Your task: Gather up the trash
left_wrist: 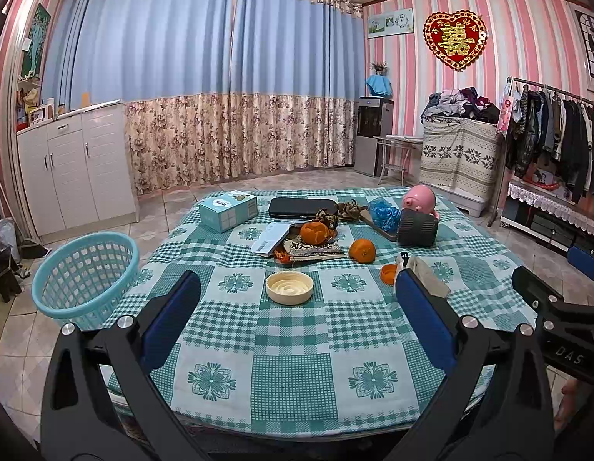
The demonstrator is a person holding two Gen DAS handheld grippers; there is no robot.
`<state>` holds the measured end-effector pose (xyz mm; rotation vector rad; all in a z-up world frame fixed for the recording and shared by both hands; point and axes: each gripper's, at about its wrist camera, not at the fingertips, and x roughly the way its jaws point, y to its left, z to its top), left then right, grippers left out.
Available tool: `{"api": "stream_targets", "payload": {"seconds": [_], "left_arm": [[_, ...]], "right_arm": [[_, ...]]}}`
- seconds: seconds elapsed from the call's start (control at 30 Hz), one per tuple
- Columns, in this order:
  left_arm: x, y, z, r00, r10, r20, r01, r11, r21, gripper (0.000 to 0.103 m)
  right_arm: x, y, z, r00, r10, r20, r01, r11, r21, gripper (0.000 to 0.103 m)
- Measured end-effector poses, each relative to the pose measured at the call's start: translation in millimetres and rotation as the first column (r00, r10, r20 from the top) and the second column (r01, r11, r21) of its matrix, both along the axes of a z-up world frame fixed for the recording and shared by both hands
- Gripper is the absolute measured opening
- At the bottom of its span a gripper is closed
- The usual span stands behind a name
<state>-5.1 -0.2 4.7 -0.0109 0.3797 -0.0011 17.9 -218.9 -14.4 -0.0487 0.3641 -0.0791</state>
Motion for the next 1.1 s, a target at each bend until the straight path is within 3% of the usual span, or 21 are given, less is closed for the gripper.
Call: {"api": "stream_targets", "payload": {"seconds": [1.1], "left_arm": [[-0.2, 0.6, 0.4, 1.000, 0.003, 0.001, -0.003, 1.000, 0.002, 0.098]], "right_arm": [[4.7, 0.9, -10.7, 1.000, 0.004, -0.012, -0.004, 1.000, 0.003, 0.099]]}}
